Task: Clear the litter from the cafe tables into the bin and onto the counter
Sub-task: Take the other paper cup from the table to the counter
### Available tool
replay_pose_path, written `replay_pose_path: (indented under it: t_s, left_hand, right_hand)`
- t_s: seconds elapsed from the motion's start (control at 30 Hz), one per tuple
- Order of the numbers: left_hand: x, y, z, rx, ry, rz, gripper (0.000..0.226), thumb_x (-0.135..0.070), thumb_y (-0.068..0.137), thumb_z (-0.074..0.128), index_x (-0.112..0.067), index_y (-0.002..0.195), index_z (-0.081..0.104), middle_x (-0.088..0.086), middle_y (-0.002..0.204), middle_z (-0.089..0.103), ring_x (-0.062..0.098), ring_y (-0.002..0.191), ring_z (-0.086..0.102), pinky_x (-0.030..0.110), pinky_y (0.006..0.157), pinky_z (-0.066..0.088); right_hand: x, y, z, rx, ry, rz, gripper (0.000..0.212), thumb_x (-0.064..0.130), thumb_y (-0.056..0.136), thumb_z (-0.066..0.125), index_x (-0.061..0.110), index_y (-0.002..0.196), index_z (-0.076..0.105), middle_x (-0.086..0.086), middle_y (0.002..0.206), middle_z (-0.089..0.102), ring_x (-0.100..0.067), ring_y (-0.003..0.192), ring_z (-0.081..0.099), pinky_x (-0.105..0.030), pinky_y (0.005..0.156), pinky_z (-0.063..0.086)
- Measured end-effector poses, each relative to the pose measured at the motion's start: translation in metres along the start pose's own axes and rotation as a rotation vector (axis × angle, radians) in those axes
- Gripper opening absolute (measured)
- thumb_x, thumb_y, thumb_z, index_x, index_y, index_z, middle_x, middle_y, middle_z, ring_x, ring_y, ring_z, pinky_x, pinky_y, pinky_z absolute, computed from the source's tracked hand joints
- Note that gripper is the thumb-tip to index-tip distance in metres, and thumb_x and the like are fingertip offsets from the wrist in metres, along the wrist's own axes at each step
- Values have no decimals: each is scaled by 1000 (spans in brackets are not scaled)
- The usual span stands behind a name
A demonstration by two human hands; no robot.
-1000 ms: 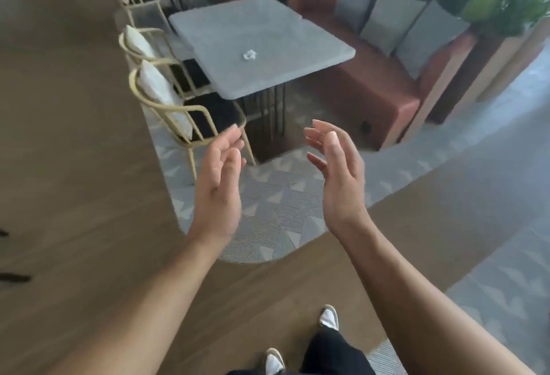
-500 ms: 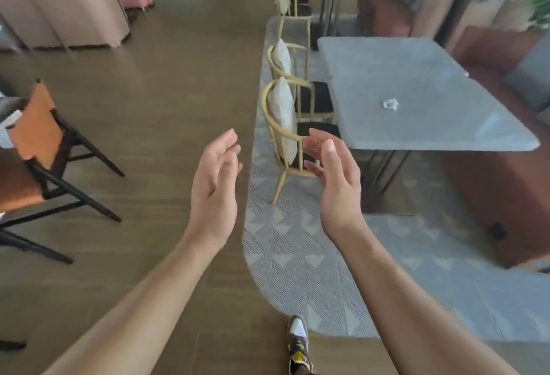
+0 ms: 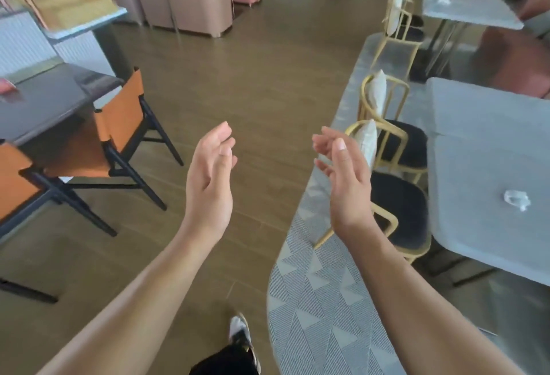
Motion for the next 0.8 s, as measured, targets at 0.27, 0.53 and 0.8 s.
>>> replay_pose_path:
  t_s: [0.27,0.53,0.8]
  left_hand:
    - [74,165,-26,-29,31,24,61,-54,103,45,-19,154,48,-8,157,51,6,143,52,40,118,47]
    - [125,333,-37,29,39,14,56,-53,104,45,-24,152,49,-10,156,52,8,145,51,40,117,48]
    - [186,471,8,55,59,11,60,-52,103,44,-18,152,48,-7,157,51,7,144,52,35,113,49]
  right_hand:
    - [-55,155,77,-8,17,-16,51,60,93,49,24,124,69,2,121,72,-15,121,66,-47,109,52]
    - [-90,304,147,-52,79,-10,41,37,102,48,9,126,66,-4,118,70,-9,117,66,-37,114,49]
    - [-149,444,154,-68,69,-16,60,58,95,51,11,129,67,10,117,73,-8,121,67,-32,108,53]
Point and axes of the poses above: each hand's wrist, its own y-axis towards the middle knuckle, its own z-axis out of the palm, x = y × z, the point moved 9 cm from there along y, towards the middle knuckle
